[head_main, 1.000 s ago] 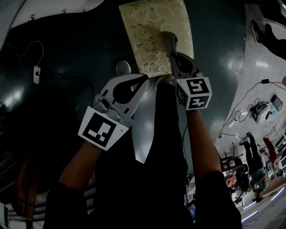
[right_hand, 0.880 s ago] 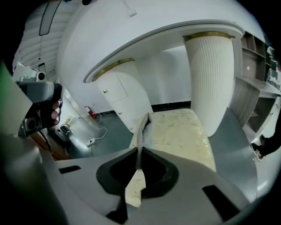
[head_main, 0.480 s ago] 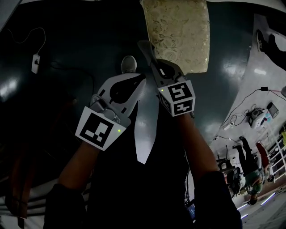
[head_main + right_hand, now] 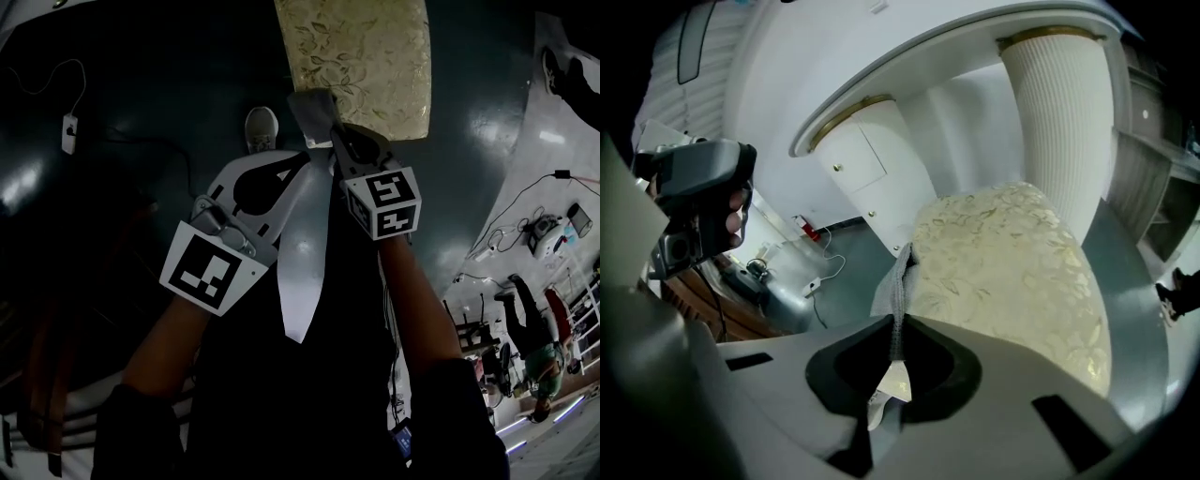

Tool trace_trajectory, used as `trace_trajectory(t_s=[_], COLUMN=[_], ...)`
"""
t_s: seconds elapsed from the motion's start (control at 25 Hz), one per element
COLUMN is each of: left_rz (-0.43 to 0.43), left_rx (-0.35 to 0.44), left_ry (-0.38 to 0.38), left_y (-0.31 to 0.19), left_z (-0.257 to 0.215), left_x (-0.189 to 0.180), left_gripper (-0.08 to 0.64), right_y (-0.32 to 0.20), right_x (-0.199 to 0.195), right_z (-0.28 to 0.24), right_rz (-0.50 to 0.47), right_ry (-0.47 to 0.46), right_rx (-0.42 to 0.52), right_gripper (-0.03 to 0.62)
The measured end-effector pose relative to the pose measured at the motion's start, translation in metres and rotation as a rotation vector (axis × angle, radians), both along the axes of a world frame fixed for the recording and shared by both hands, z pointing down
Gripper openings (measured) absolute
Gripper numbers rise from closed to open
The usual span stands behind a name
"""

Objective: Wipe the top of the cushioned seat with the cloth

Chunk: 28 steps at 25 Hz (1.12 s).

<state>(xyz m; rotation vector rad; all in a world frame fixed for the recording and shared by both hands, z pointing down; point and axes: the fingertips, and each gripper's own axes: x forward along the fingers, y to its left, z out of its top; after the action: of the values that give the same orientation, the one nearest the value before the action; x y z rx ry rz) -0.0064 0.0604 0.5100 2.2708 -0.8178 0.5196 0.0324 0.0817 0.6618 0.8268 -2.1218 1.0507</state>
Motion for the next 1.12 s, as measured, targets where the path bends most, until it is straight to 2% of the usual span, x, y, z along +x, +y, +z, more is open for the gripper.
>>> trace_trajectory(t_s=[0.76,1.12], left_rz=[0.194,0.245], left_rx=[-0.008,0.007], left_ry=[0.020,0.027], left_y=[-0.010,-0.018], left_z=[0.008,0.001], left_x=[0.155,0.193], left_gripper=[0.008,0.008], right_y=[-0.006,-0.011], right_x=[0.174,0.233], right_z=[0.012,0.010], right_rz=[0.241,0.312], right_ry=[0.053,0.102], right_rx=[-0.009,-0.008], right_gripper=[0.034,0.034])
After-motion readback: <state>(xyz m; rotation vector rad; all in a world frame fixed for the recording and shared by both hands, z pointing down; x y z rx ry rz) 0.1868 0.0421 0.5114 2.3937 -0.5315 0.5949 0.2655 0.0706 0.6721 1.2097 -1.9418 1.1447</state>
